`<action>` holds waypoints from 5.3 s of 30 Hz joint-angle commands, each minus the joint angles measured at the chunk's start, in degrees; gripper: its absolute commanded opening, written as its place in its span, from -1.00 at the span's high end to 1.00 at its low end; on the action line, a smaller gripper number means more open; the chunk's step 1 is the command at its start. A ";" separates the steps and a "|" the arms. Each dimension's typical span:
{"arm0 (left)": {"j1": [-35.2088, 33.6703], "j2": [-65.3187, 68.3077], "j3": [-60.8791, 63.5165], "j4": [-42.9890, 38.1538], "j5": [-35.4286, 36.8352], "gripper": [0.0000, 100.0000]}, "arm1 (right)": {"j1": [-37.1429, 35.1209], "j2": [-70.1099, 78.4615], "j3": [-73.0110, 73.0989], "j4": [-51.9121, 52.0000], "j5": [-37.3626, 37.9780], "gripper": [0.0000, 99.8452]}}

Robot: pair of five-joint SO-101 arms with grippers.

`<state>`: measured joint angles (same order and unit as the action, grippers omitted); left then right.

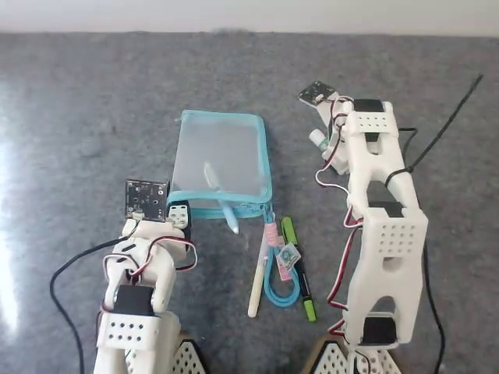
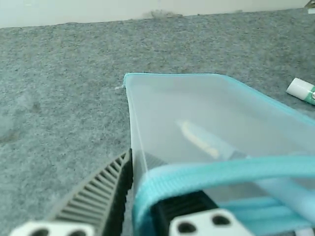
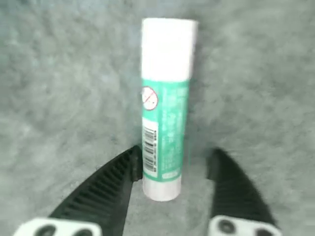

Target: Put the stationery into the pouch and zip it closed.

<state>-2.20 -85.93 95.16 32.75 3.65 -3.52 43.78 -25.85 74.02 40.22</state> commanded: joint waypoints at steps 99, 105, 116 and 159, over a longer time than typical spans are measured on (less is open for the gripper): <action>19.43 -0.26 1.63 -6.15 1.23 0.98 | -26.95 -49.71 17.85 28.97 -31.03 0.98; 24.00 -0.26 1.63 -5.63 0.62 0.98 | -28.53 -49.36 17.41 28.62 -30.95 0.93; 23.30 -0.70 0.92 -5.54 0.70 0.98 | -31.96 -46.37 18.37 21.93 -28.92 0.37; -18.02 -0.26 -11.21 -1.76 7.03 0.98 | -31.78 -80.40 75.34 5.05 -22.77 0.37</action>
<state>-18.81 -85.85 88.57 30.37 9.80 -35.69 -37.27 52.57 79.82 17.89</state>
